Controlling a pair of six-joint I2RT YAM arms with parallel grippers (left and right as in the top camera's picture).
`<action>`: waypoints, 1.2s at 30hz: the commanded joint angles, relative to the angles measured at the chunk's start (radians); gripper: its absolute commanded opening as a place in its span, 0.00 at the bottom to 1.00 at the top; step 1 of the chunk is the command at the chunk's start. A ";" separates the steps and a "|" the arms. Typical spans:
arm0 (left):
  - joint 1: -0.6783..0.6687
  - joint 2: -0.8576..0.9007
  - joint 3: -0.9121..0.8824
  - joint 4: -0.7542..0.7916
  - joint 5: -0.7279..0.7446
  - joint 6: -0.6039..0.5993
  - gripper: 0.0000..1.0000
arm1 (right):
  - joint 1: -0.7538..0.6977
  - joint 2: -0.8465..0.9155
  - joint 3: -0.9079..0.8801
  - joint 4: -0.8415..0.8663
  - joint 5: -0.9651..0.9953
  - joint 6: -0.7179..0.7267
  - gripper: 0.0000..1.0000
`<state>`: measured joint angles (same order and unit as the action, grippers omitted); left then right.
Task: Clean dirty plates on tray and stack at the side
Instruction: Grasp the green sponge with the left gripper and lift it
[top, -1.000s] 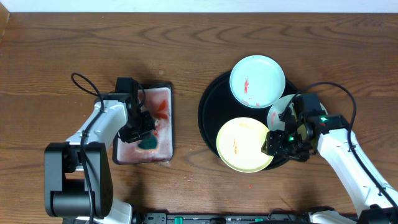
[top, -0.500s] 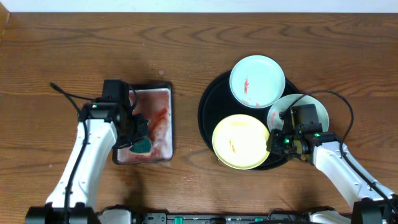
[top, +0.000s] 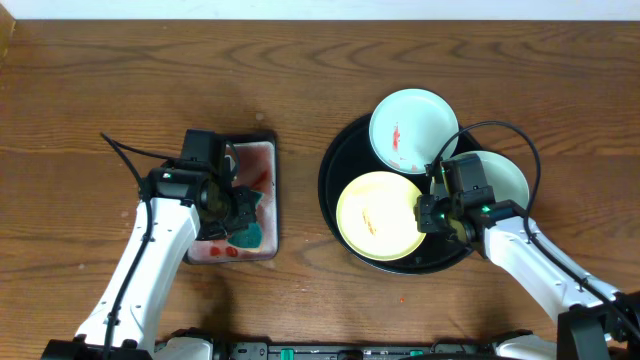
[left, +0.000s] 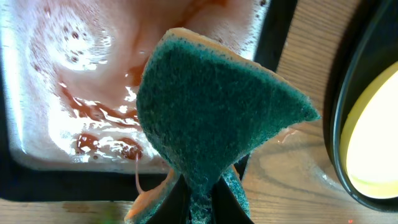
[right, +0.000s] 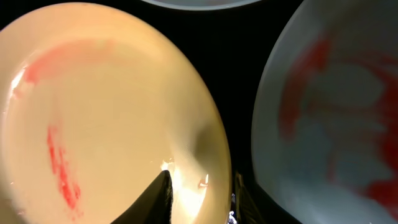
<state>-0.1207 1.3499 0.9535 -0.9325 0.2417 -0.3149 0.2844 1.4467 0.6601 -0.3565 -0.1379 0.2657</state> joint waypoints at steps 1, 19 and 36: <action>-0.016 -0.010 0.006 -0.006 -0.006 -0.005 0.07 | -0.012 -0.004 0.023 0.002 0.022 -0.008 0.32; -0.015 0.302 -0.083 0.281 -0.211 -0.137 0.49 | -0.062 -0.111 0.085 -0.238 -0.079 -0.036 0.45; -0.061 0.246 0.236 -0.053 -0.054 -0.124 0.07 | -0.063 0.066 0.082 -0.137 -0.085 0.010 0.37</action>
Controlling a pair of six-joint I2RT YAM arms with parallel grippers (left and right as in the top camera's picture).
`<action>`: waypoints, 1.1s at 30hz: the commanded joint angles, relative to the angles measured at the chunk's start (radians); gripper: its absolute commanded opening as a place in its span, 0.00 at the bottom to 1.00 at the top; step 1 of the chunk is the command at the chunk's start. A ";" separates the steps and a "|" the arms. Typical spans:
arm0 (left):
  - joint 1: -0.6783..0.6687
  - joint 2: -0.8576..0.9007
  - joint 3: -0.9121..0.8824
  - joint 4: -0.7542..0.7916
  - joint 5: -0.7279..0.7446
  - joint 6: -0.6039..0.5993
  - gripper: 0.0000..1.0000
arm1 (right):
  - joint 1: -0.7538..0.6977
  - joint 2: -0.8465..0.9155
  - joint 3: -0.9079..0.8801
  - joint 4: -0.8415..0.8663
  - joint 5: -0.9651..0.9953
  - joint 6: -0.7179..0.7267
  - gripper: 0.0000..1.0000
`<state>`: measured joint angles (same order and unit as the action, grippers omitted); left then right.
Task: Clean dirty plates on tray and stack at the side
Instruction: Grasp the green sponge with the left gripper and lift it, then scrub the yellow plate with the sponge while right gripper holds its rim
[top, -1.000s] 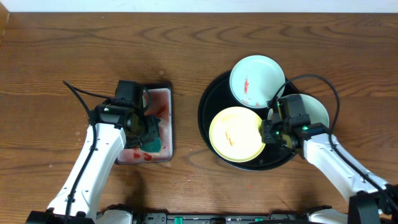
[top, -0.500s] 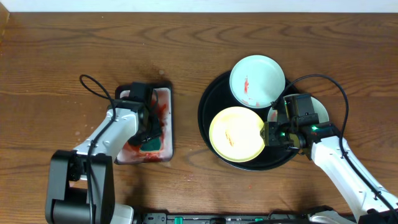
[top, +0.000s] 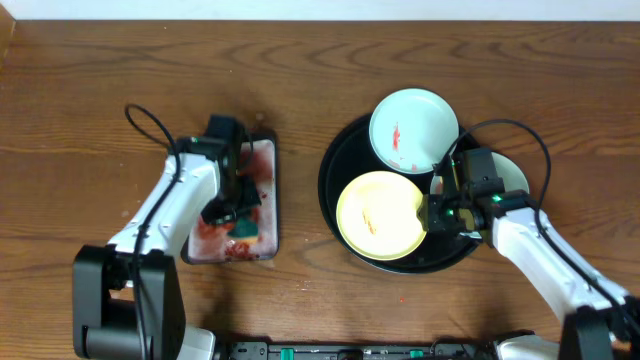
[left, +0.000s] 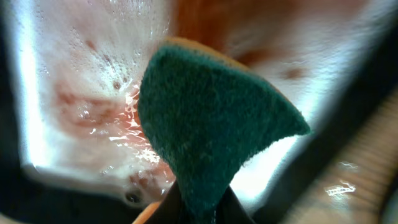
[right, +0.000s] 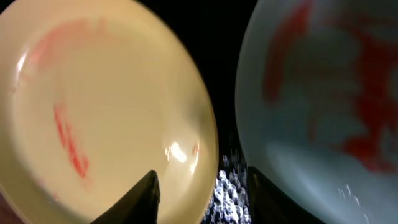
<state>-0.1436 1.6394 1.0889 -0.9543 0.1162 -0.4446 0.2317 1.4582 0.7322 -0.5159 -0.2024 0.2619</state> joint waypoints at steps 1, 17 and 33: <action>-0.066 -0.055 0.118 -0.031 0.102 0.006 0.07 | -0.009 0.080 0.010 0.045 -0.049 0.014 0.32; -0.520 0.085 0.095 0.428 0.172 -0.197 0.07 | 0.017 0.221 0.010 0.171 -0.019 0.096 0.01; -0.542 0.344 0.163 0.246 -0.354 -0.245 0.07 | 0.026 0.221 0.010 0.138 -0.009 0.089 0.01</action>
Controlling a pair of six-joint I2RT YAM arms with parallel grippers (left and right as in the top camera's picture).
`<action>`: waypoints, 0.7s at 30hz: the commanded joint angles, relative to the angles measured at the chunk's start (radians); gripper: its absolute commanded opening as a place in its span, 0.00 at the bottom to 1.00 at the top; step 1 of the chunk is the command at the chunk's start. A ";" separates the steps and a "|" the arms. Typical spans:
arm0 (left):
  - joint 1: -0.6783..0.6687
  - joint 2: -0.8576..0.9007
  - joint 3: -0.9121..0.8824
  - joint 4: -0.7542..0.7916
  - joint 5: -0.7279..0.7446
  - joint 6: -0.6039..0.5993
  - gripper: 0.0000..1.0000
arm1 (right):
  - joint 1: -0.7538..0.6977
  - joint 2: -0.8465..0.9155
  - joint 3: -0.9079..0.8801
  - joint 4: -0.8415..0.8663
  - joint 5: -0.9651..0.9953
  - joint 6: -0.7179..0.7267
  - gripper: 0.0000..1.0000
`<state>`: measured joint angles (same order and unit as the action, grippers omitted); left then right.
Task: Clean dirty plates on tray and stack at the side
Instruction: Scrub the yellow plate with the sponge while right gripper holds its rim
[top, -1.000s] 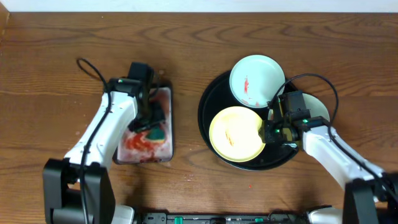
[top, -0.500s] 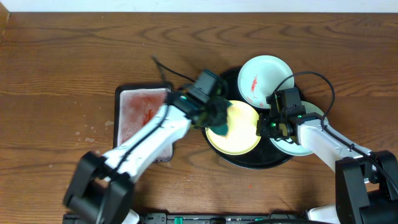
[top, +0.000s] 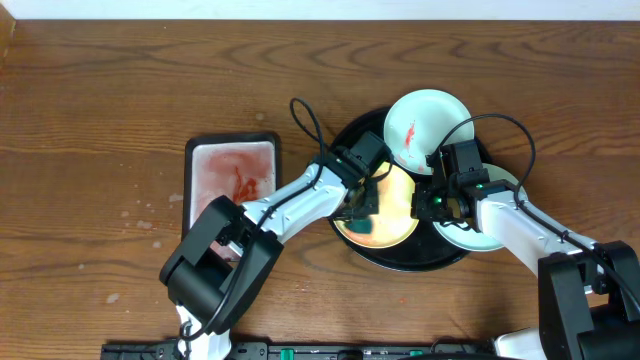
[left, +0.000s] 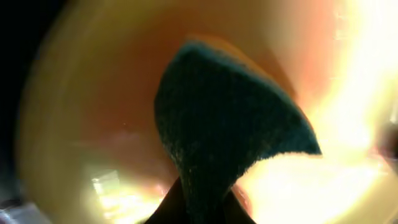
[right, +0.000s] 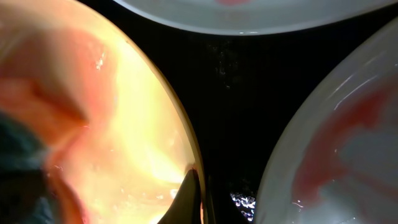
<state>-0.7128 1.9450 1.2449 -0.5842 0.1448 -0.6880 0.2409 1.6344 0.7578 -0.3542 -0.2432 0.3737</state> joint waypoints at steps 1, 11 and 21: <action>0.027 0.039 0.021 -0.159 -0.433 -0.002 0.07 | 0.017 0.045 -0.016 -0.027 0.037 -0.023 0.01; 0.024 0.090 0.042 0.134 0.083 -0.006 0.07 | 0.017 0.045 -0.016 -0.035 0.052 -0.060 0.01; -0.053 0.162 0.042 0.230 0.452 0.022 0.07 | 0.017 0.045 -0.016 -0.039 0.052 -0.076 0.01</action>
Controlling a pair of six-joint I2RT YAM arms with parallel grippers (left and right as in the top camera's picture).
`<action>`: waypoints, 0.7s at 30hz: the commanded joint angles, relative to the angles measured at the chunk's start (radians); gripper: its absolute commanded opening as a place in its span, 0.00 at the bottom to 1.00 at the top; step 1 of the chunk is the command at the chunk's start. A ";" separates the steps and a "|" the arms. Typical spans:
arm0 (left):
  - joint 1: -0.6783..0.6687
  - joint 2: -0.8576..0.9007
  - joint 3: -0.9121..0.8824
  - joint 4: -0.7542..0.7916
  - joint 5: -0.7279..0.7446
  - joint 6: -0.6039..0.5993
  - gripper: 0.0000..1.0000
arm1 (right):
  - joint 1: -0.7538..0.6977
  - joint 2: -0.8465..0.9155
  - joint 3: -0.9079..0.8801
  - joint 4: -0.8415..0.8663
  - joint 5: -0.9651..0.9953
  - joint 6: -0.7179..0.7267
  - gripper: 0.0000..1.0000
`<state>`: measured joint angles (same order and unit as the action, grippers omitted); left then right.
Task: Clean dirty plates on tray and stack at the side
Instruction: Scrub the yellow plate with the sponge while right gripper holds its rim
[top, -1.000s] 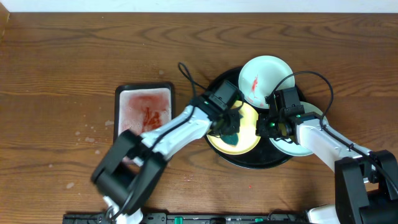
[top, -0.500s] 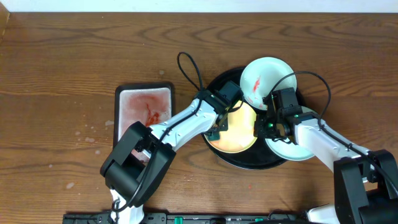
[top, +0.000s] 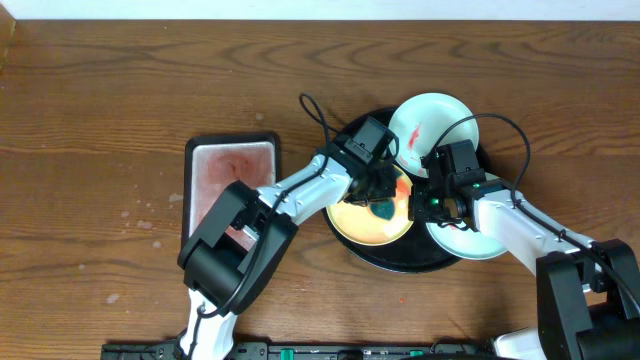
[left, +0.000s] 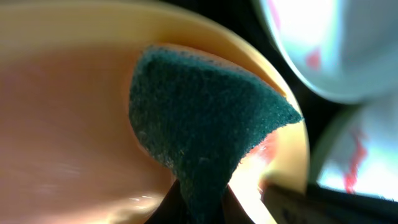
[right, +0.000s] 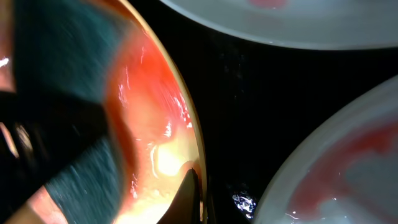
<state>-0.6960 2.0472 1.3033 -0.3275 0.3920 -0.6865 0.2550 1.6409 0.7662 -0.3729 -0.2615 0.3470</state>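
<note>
A yellow plate (top: 362, 217) lies in the round black tray (top: 400, 255), wet with reddish smear. My left gripper (top: 383, 196) is shut on a green sponge (left: 199, 134) that presses on the plate's right part, near its rim. My right gripper (top: 424, 205) is shut on the yellow plate's right rim (right: 194, 163). Two pale plates with red stains share the tray: one at the back (top: 432, 116), one at the right (top: 470, 240).
A rectangular black basin (top: 232, 165) of pinkish soapy water sits left of the tray. Cables loop over both arms. A red speck lies on the wood in front of the tray.
The sponge in my left gripper has shifted from the plate's lower middle to its right part, close to the right gripper. The right gripper still pinches the rim.
First the left gripper held the sponge over the soapy basin and the right fingers sat open at the yellow plate's rim. Later the sponge was on the yellow plate with the right gripper shut on the rim. Now the sponge is further right.
</note>
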 joint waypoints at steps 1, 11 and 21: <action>-0.073 0.060 -0.016 -0.047 0.195 0.020 0.07 | 0.003 0.039 -0.024 -0.020 0.071 -0.048 0.01; 0.014 0.058 -0.016 -0.394 -0.414 -0.091 0.07 | 0.001 0.039 -0.024 -0.020 0.071 -0.048 0.01; 0.017 0.011 0.071 -0.568 -0.747 -0.124 0.07 | 0.001 0.039 -0.024 -0.026 0.071 -0.048 0.01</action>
<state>-0.7124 2.0205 1.3849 -0.8467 -0.0879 -0.7940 0.2569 1.6413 0.7677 -0.3752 -0.2672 0.3286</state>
